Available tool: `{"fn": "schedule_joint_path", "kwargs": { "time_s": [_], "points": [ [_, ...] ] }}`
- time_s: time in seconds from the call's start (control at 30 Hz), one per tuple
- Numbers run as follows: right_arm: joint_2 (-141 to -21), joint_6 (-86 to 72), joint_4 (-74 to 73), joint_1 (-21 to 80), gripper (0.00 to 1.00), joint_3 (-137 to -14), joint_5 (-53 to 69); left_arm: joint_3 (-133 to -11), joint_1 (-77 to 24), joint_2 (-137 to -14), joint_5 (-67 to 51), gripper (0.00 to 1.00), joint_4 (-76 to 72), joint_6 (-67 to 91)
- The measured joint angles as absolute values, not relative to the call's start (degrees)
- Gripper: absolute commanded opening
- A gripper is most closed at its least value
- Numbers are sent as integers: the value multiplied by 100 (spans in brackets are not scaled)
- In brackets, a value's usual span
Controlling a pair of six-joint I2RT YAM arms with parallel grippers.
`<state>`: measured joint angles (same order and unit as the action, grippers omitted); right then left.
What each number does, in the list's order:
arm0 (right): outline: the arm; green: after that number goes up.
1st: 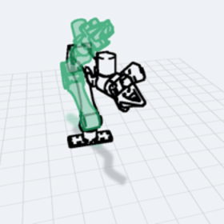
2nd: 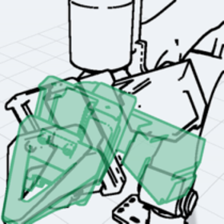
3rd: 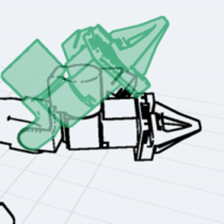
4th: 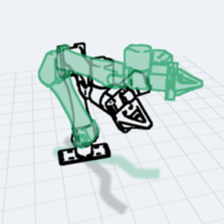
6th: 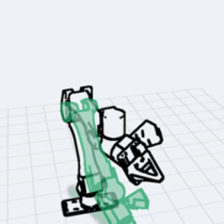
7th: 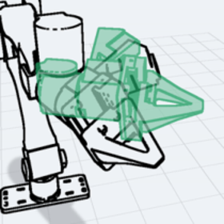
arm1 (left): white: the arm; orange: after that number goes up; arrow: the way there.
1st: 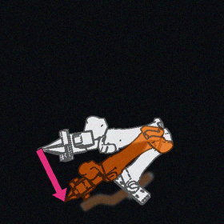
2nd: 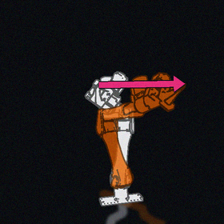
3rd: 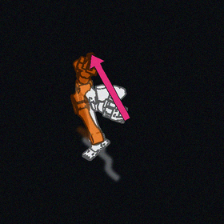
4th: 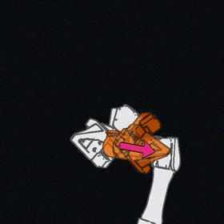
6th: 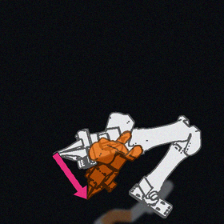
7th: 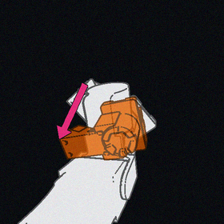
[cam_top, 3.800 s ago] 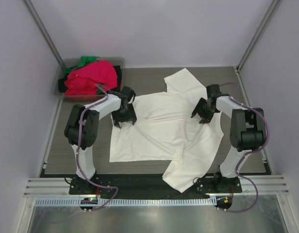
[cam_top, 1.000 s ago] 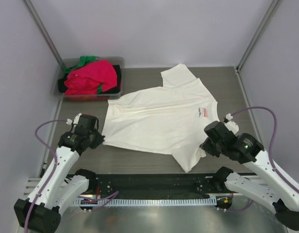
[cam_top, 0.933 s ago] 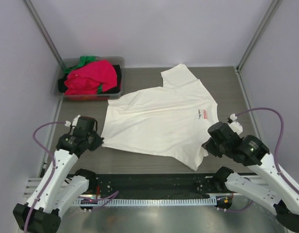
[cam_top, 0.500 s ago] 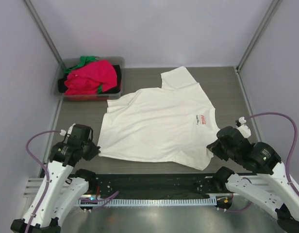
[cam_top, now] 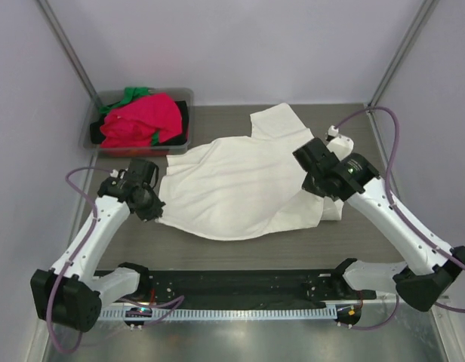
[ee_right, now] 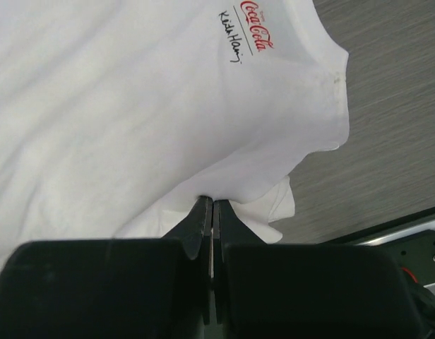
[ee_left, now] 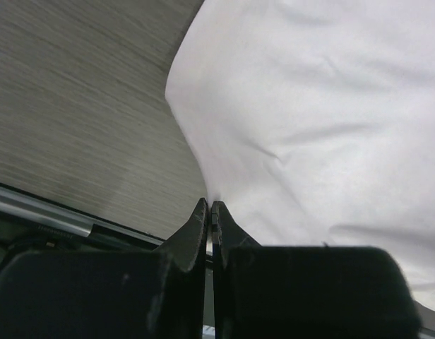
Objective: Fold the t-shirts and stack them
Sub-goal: Fold the tshirt
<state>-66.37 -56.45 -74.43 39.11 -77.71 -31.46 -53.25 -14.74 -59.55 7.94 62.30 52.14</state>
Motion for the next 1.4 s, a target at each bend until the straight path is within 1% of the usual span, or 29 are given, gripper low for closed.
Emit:
{"fn": "schedule_joint_path", "kwargs": {
  "time_s": [0.27, 0.67, 0.73, 0.77, 0.8, 0.83, 0.87, 0.9, 0.93, 0.97, 1.07, 1.13, 1.3, 1.4],
  "points": [
    [-7712, -4414, -6624, 2681, 1, -8176, -2985, -5848, -972, -7216, 805, 0, 5721, 4694],
    [-9295, -3465, -5798, 1977, 1, -8685, -2749, -6394, -655, -8807, 784, 1, 5137, 4412],
    [-9664, -3350, -5673, 1879, 2, -8899, -2733, -6479, -596, -9076, 749, 7, 5068, 4403],
    [-9795, -3308, -5638, 1802, 12, -8984, -2731, -6560, -556, -9242, 727, 10, 5037, 4397],
    [-10012, -3260, -5653, 1726, 69, -9153, -2722, -6641, -519, -9395, 681, 42, 5019, 4379],
    [-10217, -3229, -5621, 1653, 82, -9334, -2683, -6748, -469, -9588, 613, 62, 4980, 4311],
    [-10464, -3153, -5561, 1559, 91, -9557, -2624, -6842, -414, -9765, 486, 75, 4943, 4261],
    [-10737, -3039, -5570, 1448, 96, -9835, -2561, -6945, -355, -9933, 349, 90, 4925, 4241],
    [-11002, -2993, -5546, 1332, 100, -10101, -2495, -7017, -309, -10066, 222, 96, 4901, 4237],
    [-11190, -2961, -5487, 1227, 100, -10272, -2464, -7052, -252, -10160, 75, 100, 4829, 4228],
    [-11128, -2945, -5306, 906, 100, -9944, -2333, -6862, -172, -10014, -91, 100, 4757, 4206],
    [-10606, -3059, -5103, 661, 99, -9109, -2108, -6536, -143, -9603, -117, 100, 4685, 4215],
    [-8337, -3632, -4550, -364, 90, -6154, -1129, -5345, -141, -8073, -200, 96, 4453, 4536],
    [-7443, -3892, -4351, -676, 85, -5109, -764, -4602, -139, -7413, -228, 94, 4270, 4777]
  ]
}}
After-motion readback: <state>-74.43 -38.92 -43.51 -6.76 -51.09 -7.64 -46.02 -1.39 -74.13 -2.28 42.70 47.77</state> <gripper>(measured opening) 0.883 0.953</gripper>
